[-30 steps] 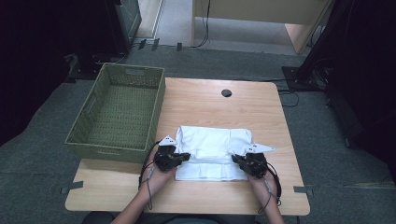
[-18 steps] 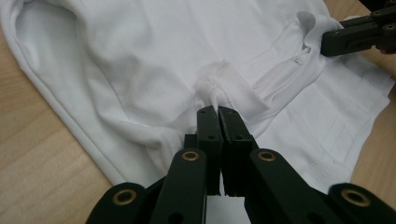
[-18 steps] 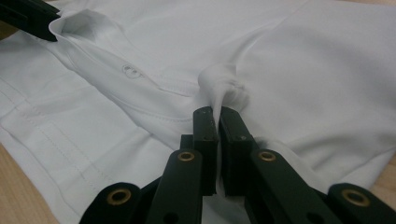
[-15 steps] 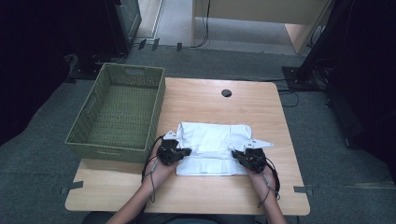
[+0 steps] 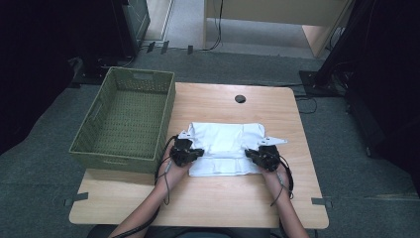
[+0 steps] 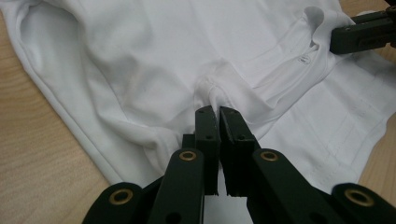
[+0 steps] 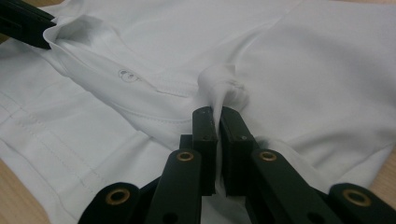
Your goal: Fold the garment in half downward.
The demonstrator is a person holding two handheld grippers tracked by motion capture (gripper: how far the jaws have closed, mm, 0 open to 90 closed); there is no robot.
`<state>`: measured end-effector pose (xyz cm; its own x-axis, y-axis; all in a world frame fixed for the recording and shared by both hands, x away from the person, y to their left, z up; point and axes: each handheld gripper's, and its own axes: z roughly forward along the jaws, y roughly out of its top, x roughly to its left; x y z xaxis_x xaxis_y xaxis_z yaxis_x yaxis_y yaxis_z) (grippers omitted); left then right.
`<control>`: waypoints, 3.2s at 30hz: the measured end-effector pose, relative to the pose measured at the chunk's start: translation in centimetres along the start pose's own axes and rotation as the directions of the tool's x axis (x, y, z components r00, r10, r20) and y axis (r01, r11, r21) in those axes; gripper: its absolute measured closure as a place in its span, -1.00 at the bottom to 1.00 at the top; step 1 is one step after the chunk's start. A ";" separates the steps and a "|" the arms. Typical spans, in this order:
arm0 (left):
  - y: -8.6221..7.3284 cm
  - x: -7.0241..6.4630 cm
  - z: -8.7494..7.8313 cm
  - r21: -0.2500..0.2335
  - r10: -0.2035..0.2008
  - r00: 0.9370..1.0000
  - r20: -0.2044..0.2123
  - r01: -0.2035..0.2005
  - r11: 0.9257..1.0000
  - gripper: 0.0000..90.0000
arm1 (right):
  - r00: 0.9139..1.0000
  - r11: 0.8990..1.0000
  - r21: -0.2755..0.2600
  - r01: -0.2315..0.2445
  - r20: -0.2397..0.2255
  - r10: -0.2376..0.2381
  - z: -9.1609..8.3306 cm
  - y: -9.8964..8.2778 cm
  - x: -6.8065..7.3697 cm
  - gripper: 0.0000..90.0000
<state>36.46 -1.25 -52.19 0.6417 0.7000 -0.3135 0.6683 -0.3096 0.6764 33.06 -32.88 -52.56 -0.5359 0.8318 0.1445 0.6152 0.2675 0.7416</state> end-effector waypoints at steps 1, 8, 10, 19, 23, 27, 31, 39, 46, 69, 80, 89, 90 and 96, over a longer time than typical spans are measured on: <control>0.1 0.1 0.1 -0.004 -0.003 1.000 -0.001 0.003 1.000 0.93 | 1.000 1.000 0.002 -0.001 0.003 0.001 0.1 0.2 -0.2 0.93; 0.9 1.0 0.9 -0.042 -0.015 1.000 -0.008 0.015 0.999 0.93 | 1.000 1.000 -0.004 -0.021 0.011 0.021 0.8 1.0 -1.2 0.89; 0.9 1.1 0.9 -0.050 -0.020 1.000 -0.013 0.019 0.999 0.93 | 0.999 0.999 -0.007 -0.034 0.010 0.034 0.9 1.1 -1.2 0.90; 1.0 0.1 -0.9 -0.097 0.004 1.000 -0.001 -0.004 0.995 0.98 | 1.000 0.999 -0.036 -0.028 0.002 0.028 -0.4 1.2 -0.2 0.96; 0.8 -0.7 -1.7 -0.106 0.012 1.000 0.011 -0.010 0.994 0.98 | 1.000 0.999 -0.045 -0.029 -0.003 0.029 -1.4 1.0 0.3 0.96; 0.3 -1.1 -2.2 -0.102 0.007 1.000 0.026 -0.004 0.995 0.97 | 0.999 0.999 -0.038 -0.037 -0.011 0.037 -1.8 0.6 0.7 0.95; 0.0 -1.4 -2.6 -0.095 0.011 0.999 0.034 -0.008 0.995 0.97 | 0.999 0.999 -0.039 -0.034 -0.018 0.033 -2.3 0.4 1.0 0.95; -0.2 -1.5 -2.8 -0.118 -0.002 0.999 0.038 0.006 0.993 0.63 | 0.999 0.997 -0.069 -0.033 -0.012 0.032 -2.9 0.0 1.1 0.55; -0.5 -1.1 -2.2 -0.109 -0.011 1.000 0.023 0.013 0.994 0.38 | 0.999 0.995 -0.087 -0.039 -0.004 0.039 -2.7 -0.3 1.0 0.35; -1.0 -0.7 -0.9 -0.054 -0.018 1.000 -0.003 0.018 0.998 -0.21 | 0.996 0.996 -0.047 -0.071 0.055 0.073 -1.7 -1.2 1.2 -0.23; -1.2 -0.8 -0.8 -0.063 -0.008 1.000 -0.002 0.008 0.998 -0.22 | 0.993 0.996 -0.044 -0.078 0.082 0.081 -1.2 -1.8 1.4 -0.30; -1.4 -1.4 -0.8 -0.050 -0.009 1.000 0.009 0.010 0.999 -0.23 | 0.992 0.996 -0.046 -0.077 0.101 0.082 -1.6 -2.2 1.6 -0.31; -1.4 -1.4 -0.8 -0.047 -0.008 1.000 0.012 0.009 0.999 -0.23 | 0.991 0.996 -0.047 -0.081 0.102 0.085 -1.6 -2.2 1.5 -0.31; -1.6 -1.9 -0.8 -0.043 -0.007 1.000 0.024 0.008 0.999 -0.23 | 0.988 0.994 -0.051 -0.096 0.116 0.101 -2.1 -2.7 1.4 -0.33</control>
<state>33.90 -1.56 -52.17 0.6459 0.6867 -0.3336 0.6562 -0.2761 0.7023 29.46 -33.47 -52.94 -0.4004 0.9053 0.1417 0.6333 0.1616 0.7568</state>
